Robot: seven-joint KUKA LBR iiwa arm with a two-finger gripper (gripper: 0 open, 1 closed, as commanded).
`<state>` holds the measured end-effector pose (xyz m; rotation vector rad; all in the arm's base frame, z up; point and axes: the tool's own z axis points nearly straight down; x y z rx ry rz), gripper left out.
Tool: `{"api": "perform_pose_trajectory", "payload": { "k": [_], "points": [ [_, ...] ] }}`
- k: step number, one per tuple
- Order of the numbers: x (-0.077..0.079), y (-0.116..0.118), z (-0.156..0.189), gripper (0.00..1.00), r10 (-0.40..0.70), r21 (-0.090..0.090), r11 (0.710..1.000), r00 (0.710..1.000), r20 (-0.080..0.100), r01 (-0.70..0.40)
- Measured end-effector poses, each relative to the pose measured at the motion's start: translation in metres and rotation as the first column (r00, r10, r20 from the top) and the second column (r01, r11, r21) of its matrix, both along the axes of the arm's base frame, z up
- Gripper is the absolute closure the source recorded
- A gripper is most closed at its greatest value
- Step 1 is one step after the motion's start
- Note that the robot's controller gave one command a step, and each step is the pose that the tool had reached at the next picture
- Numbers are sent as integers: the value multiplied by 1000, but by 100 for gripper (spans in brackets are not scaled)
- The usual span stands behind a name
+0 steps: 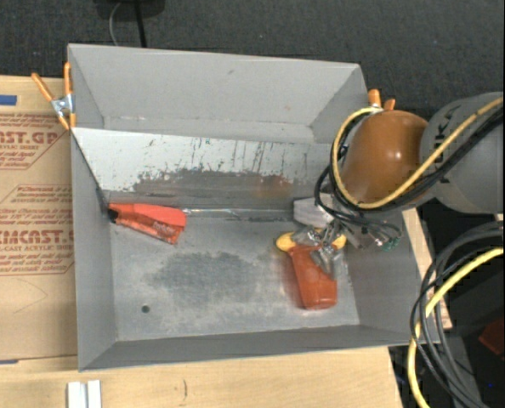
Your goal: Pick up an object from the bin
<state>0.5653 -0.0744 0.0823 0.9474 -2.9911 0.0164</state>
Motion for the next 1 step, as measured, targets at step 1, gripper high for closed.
{"api": "perform_pose_trajectory", "payload": {
  "k": [1],
  "points": [
    [9,1,185,100,44,1,999,999,0,-44]
  ]
}}
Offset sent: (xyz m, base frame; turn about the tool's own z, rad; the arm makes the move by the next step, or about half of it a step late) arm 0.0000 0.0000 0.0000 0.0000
